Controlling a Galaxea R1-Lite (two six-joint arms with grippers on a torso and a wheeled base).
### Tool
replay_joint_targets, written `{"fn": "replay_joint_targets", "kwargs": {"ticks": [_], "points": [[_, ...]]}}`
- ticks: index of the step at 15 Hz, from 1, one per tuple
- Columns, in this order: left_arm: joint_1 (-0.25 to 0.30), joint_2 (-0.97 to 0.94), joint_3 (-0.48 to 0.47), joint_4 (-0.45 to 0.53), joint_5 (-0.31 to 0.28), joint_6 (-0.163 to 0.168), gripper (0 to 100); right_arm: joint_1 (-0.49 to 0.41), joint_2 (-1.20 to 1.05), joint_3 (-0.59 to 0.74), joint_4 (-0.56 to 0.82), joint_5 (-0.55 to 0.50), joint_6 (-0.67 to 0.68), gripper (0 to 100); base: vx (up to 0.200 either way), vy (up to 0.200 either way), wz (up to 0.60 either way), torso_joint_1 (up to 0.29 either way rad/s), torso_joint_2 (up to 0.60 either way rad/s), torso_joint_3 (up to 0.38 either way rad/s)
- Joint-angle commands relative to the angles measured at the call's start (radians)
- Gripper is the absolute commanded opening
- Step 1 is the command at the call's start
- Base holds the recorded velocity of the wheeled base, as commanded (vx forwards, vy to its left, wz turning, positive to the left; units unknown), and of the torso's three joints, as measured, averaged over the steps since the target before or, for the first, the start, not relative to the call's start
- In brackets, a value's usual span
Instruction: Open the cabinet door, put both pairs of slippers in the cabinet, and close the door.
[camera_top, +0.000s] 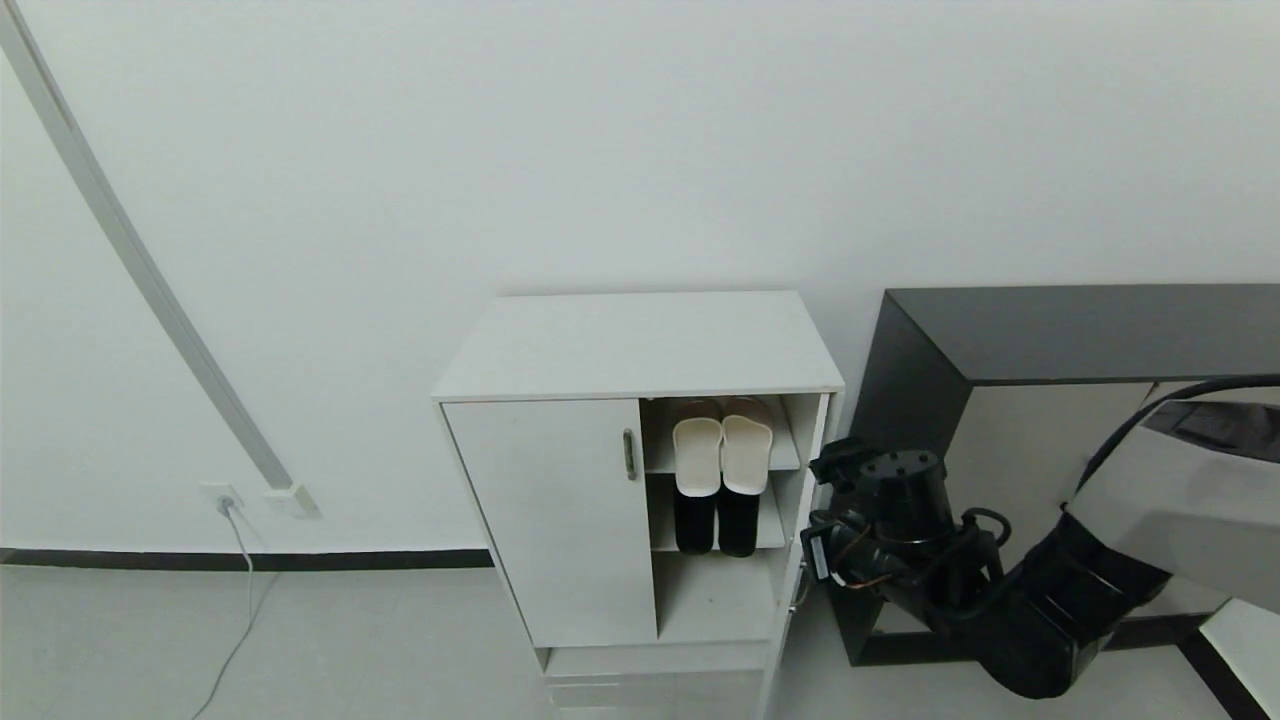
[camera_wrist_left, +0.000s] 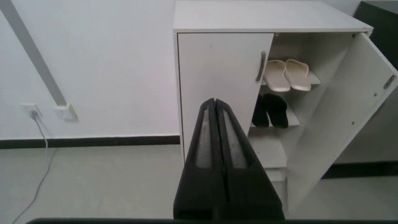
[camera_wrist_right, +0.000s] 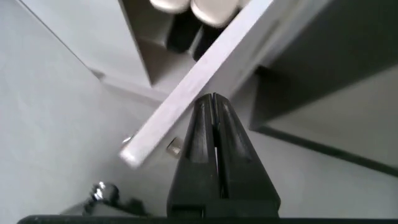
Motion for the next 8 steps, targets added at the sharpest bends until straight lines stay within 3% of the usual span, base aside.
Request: {"fn": "replay_joint_targets", "kwargs": {"ticks": [1, 5, 8], "points": [[0.0, 0.001, 0.0, 0.0, 0.001, 0.0, 0, 0.014, 0.111, -0.083, -0.065, 0.007, 0.027, 0, 0.0, 0.0, 0.0, 0.0, 0.0, 0.0], [0.0, 0.001, 0.0, 0.0, 0.001, 0.0, 0, 0.025, 0.12, -0.095, -0.171, 0.028, 0.081, 0, 0.0, 0.0, 0.0, 0.0, 0.0, 0.0], [0.0, 0.001, 0.0, 0.0, 0.001, 0.001, 0, 0.034, 0.079, 0.015, -0.317, 0.094, 0.076, 0, 0.0, 0.0, 0.0, 0.0, 0.0, 0.0]]}}
